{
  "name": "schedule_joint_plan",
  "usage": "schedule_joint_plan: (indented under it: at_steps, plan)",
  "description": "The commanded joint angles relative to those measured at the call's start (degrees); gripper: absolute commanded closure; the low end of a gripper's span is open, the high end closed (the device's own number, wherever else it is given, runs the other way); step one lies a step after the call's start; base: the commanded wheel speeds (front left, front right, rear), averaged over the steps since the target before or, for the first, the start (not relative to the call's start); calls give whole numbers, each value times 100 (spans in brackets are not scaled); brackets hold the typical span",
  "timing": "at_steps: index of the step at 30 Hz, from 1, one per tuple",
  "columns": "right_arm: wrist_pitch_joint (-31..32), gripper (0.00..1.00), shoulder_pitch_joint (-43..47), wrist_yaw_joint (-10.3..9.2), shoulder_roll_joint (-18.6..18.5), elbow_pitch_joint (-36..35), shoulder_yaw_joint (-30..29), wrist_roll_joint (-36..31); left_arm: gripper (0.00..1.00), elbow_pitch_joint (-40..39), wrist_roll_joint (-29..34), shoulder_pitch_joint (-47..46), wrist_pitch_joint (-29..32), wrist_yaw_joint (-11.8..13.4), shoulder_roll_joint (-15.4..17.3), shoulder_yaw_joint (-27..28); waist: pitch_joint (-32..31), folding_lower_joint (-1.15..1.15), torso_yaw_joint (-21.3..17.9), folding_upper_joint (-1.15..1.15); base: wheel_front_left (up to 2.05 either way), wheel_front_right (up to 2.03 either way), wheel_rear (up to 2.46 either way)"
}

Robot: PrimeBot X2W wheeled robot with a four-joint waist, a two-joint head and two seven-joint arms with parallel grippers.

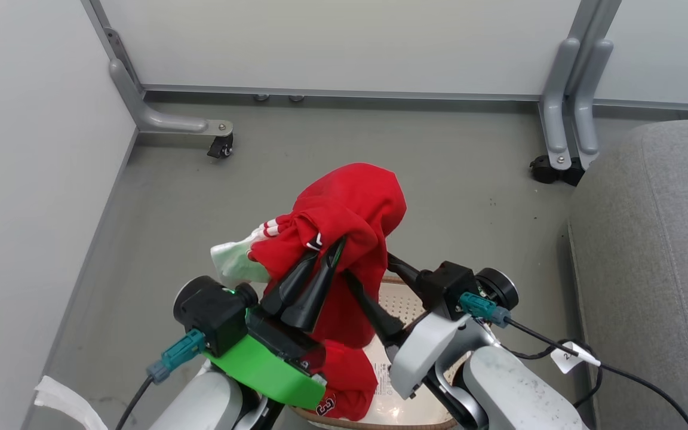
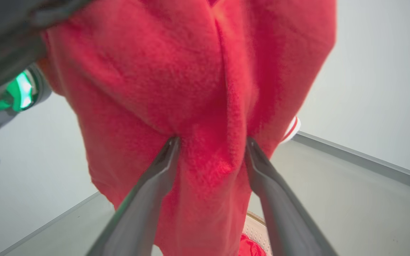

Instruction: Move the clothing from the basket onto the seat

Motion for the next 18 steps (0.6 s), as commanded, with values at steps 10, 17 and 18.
schedule_joint_plan:
  at_steps: [10, 17, 18]
  plan:
    - [-212, 100, -327, 0, -15, 375, 128, 439, 100, -86, -140, -161, -3, -21, 78, -142, 33, 0, 30, 0, 0, 0, 0]
    - [-486, 100, -443, 0, -13, 400, 146, 791, 0, 62, 16, -80, -3, 2, 29, 11, 19, 0, 62, 0, 0, 0, 0]
    - [-522, 100, -460, 0, -15, 401, 123, 834, 0, 79, 52, -64, -3, 13, 8, 48, 18, 0, 69, 0, 0, 0, 0]
